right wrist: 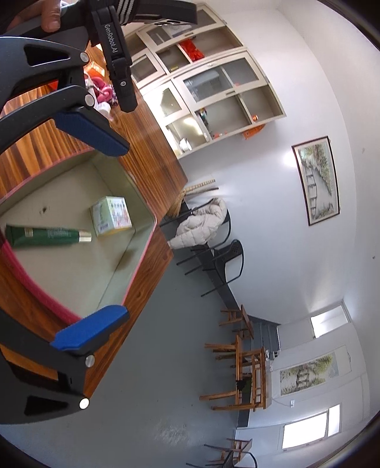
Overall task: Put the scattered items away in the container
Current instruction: 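Move both grippers back over the scattered items on the table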
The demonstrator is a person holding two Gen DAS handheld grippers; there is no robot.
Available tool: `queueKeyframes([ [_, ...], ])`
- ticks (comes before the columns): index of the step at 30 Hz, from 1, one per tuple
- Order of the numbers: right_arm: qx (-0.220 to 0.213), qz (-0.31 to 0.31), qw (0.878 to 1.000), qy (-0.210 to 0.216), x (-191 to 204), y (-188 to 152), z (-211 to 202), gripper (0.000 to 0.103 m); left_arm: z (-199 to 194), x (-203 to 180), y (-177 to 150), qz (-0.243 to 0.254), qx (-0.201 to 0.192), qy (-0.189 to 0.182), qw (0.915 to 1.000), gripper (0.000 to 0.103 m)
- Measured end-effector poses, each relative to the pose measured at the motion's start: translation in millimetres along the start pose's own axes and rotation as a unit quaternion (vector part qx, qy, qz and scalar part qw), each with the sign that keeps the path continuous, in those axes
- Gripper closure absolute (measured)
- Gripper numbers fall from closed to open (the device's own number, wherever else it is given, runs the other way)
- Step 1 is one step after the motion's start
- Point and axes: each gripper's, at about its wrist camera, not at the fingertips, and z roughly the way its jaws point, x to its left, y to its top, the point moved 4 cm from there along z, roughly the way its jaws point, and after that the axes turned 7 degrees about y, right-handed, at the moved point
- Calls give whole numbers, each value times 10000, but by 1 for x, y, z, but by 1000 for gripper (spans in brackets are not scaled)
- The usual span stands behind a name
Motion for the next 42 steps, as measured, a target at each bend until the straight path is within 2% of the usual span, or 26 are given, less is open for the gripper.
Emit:
queueKeyframes([
  [8, 314, -291, 9976, 539, 75, -16, 26, 1, -36, 99, -18, -530, -124, 714, 9960, 0],
  [14, 636, -399, 9909, 1113, 135, -24, 50, 1, -65, 174, -28, -996, -296, 1379, 9850, 0],
  [21, 810, -452, 9832, 1574, 193, -13, 82, 1, -92, 242, -21, -1627, -458, 1622, 9722, 0],
  [25, 971, -464, 9824, 1528, 210, -20, 109, 1, -101, 260, -10, -1687, -716, 1733, 9677, 0],
  [29, 1292, -349, 9824, 1301, 212, -45, 141, 1, -89, 277, 0, -1748, -688, 1901, 9636, 0],
  [33, 1584, -159, 9798, 1210, 209, -68, 164, 1, -64, 285, 2, -1679, -446, 1930, 9657, 0],
  [39, 1862, -409, 9755, 1095, 209, -92, 174, 1, -20, 296, -6, -1380, -69, 2355, 9620, 0],
  [42, 1971, -517, 9720, 1174, 211, -97, 173, 1, 1, 300, -12, -1295, 91, 2423, 9615, 0],
])
